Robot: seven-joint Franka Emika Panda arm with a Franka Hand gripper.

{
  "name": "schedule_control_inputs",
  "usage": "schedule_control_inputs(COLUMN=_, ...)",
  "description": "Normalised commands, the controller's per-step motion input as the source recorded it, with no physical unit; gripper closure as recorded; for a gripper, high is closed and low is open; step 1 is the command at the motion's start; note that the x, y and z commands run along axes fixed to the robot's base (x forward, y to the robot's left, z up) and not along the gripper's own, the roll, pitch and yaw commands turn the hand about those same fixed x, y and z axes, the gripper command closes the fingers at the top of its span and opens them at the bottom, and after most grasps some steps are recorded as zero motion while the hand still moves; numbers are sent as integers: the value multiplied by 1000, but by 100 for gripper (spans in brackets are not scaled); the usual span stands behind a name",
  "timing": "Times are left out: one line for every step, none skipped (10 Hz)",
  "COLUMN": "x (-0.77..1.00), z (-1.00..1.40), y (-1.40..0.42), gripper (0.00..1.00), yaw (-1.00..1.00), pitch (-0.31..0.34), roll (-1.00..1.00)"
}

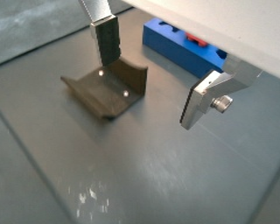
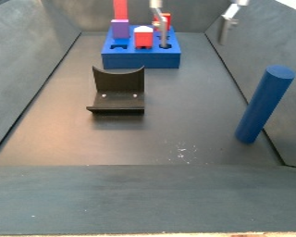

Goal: Pick up the round object. Move up. Move to above the board. Insert the round object.
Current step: Pick up the round object.

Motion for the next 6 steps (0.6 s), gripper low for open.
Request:
schedule_control_inputs(x=-1000, z=0, y=306, gripper=0, yaw=0, pitch=-7, roll=0)
schedule_control_inputs(x=-1000, z=14, y=203, gripper=0, yaw=0, pitch=-3, roll=39)
schedule_control_inputs(x=-1000, z=17, y=183, gripper=0, yaw=0, pitch=-34, roll=14)
schedule_control_inputs(x=-1000, z=3, y=180, gripper=0, yaw=-20, pitch=-53, roll=20)
schedule_control_inputs(x=-1000, z=0, y=200, gripper=0, yaw=-69, pitch=-79, roll=10)
schedule_control_inputs(x=-1000, z=0, y=223, gripper=0, yaw=-74, pitch=-86, roll=0)
